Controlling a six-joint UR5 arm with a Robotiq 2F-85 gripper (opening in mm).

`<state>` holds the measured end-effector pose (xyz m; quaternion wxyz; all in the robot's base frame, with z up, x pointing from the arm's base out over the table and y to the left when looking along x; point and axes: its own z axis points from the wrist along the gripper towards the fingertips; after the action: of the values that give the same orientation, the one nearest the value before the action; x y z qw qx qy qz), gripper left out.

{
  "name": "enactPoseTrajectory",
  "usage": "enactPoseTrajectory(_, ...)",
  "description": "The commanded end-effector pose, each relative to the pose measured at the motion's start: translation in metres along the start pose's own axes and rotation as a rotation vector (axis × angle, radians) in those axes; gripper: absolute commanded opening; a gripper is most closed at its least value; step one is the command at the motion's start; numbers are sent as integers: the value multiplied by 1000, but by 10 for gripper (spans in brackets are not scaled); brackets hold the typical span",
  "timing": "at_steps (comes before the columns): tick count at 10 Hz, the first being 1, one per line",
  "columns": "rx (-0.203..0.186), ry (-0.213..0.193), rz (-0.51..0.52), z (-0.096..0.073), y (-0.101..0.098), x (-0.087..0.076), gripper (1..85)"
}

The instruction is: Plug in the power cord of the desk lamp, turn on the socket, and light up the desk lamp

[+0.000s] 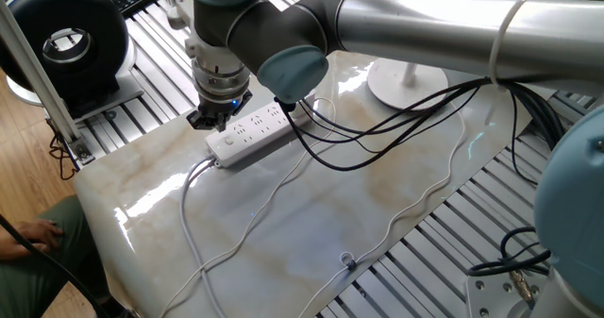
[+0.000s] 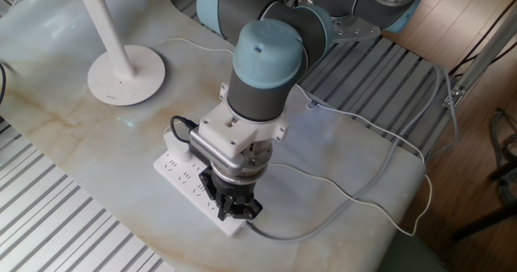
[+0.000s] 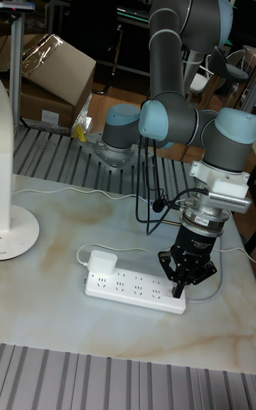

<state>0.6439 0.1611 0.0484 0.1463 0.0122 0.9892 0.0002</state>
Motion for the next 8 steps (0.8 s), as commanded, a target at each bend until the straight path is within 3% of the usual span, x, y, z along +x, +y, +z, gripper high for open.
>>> enactPoseTrajectory(1,-10,0,14,1,0,1,10)
enactPoseTrajectory(8,-14,6,22,6,-1,11,10)
